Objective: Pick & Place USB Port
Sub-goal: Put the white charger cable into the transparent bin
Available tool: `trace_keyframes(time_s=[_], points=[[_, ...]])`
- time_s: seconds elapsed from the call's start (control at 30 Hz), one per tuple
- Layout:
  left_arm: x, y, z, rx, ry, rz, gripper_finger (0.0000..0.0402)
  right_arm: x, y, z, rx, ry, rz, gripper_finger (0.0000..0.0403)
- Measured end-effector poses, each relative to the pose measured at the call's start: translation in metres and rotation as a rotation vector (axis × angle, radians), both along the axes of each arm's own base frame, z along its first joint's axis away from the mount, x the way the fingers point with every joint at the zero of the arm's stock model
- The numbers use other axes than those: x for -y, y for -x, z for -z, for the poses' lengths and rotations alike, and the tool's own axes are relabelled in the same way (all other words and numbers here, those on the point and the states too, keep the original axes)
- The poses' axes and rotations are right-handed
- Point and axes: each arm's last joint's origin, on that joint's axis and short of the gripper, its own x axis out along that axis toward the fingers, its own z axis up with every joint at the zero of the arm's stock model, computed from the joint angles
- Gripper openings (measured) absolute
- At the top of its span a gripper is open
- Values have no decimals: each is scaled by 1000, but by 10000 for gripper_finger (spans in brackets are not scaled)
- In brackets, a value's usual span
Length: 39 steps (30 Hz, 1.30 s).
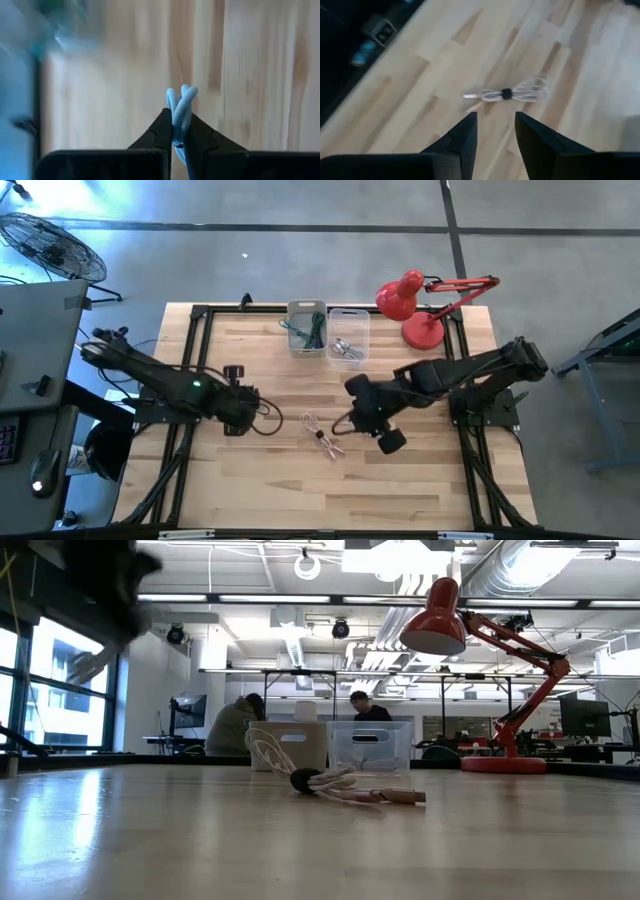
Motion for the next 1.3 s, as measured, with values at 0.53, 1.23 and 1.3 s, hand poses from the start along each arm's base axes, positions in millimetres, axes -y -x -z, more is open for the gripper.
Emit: trace_keyframes(time_s=[0.53, 1.23, 1.3], points=[[32, -15, -76, 708, -250, 256, 16, -38, 9, -5, 313, 358, 480, 124], [44, -31, -62, 916, -311, 404, 16, -42, -12, 65, 863, 167, 484, 124], [44, -31, -63, 918, -311, 403, 16, -40, -11, 70, 875, 143, 467, 124]])
